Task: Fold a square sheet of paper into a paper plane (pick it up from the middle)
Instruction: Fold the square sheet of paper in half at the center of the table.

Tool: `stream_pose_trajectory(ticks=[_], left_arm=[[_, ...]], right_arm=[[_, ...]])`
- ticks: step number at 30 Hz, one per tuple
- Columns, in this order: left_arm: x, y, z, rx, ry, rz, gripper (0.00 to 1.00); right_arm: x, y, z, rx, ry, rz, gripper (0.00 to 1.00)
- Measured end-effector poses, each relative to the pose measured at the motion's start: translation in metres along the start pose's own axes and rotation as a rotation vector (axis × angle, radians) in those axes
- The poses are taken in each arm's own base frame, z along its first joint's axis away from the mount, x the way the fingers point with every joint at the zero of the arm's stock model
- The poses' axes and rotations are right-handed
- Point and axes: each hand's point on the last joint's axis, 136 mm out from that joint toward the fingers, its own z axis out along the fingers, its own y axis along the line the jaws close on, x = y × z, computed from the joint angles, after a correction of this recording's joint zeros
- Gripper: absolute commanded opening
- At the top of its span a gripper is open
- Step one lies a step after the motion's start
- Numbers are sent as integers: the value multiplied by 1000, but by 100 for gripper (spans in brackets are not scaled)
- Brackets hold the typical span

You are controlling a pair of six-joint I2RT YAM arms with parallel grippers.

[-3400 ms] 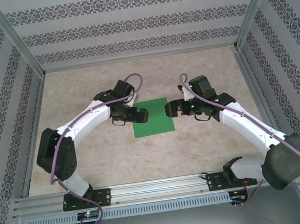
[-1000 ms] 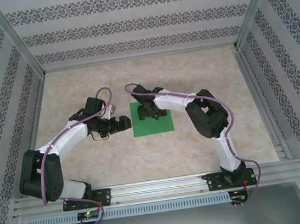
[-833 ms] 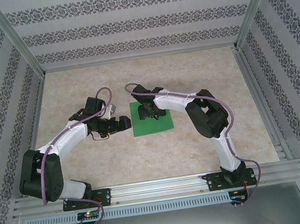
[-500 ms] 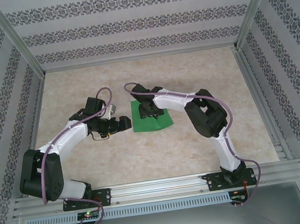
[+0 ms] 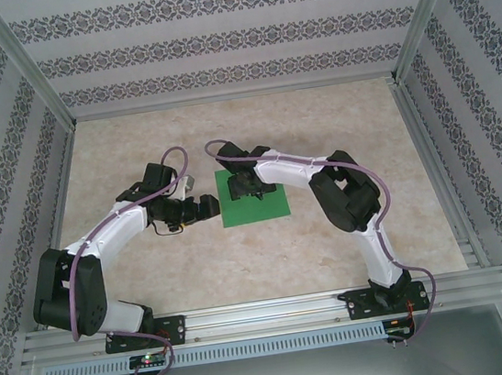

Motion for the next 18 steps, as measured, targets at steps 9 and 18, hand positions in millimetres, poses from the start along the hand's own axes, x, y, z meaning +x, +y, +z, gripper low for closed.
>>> stream_pose_trajectory(ticks=[9,18], left_arm=[[0,0,0,0,0,0,100],[0,0,1,0,0,0,100]], right_arm=[[2,8,-11,-38,-1,60,85],[7,8,3,-23,20,73,85]])
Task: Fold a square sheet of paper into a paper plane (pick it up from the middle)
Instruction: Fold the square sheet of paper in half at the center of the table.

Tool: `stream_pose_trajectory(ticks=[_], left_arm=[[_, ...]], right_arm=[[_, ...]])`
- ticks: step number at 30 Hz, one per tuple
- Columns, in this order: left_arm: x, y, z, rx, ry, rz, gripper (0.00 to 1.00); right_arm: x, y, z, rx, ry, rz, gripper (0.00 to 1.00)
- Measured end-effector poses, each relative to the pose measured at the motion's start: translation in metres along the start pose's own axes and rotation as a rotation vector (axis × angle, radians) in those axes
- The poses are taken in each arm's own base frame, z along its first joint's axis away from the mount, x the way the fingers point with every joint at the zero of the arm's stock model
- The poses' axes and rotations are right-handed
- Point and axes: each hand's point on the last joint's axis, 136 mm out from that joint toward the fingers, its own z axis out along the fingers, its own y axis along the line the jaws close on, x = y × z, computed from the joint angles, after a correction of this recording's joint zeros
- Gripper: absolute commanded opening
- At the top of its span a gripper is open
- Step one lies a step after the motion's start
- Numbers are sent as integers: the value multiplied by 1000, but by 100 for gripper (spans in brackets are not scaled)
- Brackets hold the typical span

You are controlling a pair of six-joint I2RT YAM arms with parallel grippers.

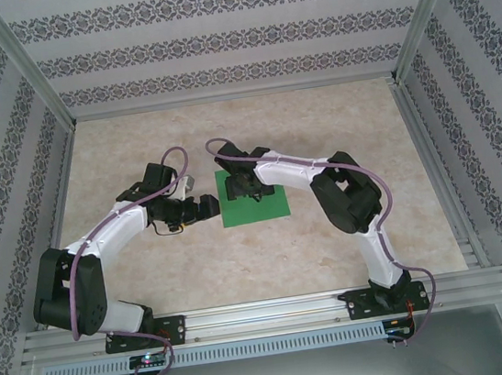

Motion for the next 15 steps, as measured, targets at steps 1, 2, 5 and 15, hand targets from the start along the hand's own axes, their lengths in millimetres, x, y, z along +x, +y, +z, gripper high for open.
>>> stream_pose_trajectory(ticks=[1,2,5,15], left_arm=[[0,0,0,0,1,0,100],[0,0,0,-1,1,-1,100],[0,0,1,-1,2,-1,100],[2,3,4,-6,15,-9,100]], right_arm=[[1,-1,5,10,5,-3,84],[0,-1,5,13,4,-2,84],[-2,2,5,7,0,-2,83],[-4,0,7,25,-2,-8,73]])
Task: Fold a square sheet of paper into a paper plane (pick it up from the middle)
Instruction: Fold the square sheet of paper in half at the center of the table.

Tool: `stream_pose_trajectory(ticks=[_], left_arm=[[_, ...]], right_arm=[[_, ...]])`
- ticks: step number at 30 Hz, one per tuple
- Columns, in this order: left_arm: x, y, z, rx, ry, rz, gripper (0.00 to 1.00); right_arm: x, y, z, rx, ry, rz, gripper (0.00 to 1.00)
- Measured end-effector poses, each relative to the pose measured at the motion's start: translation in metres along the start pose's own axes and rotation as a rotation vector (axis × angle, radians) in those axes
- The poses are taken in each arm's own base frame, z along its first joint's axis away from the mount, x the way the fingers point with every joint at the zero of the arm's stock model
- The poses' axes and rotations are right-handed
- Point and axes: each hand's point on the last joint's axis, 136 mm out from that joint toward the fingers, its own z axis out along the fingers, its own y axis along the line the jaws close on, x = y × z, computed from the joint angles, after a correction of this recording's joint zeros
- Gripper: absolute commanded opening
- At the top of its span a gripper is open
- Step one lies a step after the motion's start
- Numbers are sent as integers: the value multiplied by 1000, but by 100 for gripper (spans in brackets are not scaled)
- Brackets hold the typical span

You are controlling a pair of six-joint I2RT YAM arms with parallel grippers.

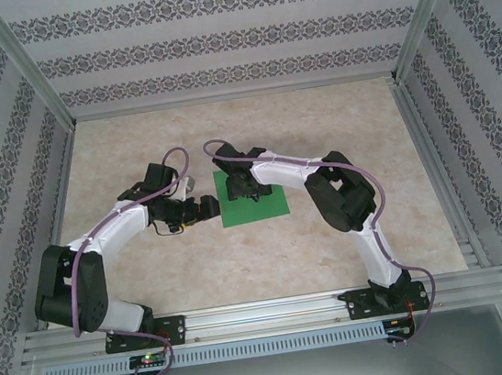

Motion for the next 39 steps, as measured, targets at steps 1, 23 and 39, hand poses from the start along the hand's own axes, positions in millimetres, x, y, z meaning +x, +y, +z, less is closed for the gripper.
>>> stream_pose_trajectory(ticks=[1,23,39], left_arm=[[0,0,0,0,0,0,100],[1,2,3,-5,11,-6,100],[-10,-7,-27,10,-86,9,100]], right_arm=[[0,0,0,1,-2,-1,72],[-4,0,-2,-11,-33,-29,37],[-19,18,-77,-240,-141,6,18]])
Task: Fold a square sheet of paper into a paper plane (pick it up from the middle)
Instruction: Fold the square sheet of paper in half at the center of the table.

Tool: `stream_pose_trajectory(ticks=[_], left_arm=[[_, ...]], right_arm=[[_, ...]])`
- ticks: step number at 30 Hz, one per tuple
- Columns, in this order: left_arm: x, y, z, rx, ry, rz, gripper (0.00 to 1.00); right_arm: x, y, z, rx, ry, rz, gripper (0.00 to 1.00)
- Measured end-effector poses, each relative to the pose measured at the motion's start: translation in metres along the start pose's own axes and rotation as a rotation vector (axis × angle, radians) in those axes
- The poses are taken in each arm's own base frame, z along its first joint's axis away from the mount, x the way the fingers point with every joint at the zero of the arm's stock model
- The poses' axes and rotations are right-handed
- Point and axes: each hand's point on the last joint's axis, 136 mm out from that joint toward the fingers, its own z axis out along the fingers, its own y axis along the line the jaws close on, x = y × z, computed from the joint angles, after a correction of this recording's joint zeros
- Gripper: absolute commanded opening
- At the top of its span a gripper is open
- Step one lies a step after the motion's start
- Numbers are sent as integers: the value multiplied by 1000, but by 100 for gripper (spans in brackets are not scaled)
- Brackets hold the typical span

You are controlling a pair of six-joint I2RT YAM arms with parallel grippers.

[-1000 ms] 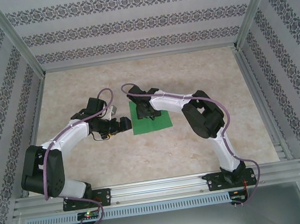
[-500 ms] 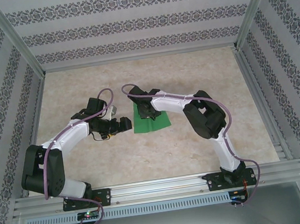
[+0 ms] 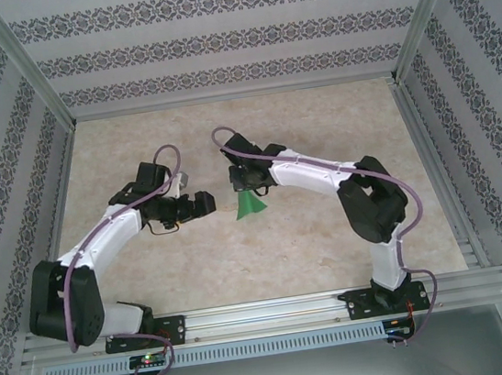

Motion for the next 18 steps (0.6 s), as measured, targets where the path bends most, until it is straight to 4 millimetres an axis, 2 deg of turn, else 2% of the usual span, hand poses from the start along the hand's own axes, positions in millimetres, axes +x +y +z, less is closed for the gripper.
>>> stream_pose_trajectory(ticks=[5,9,13,18], left_arm=[[-14,-22,-29,36,-83,25,100],[-24,-36,-44,71,-130,28,99],[-24,-42,-45,108,-121,-7,97],[-27,-45,-29,138,-86,-47,93]], right_arm=[[-8,22,-33,-211,-25,68,17],[-14,25,-50,-387,-32,168,17],[-13,21,-47,-495,1,241,18],[9,3,-29,-546,78,308,18]])
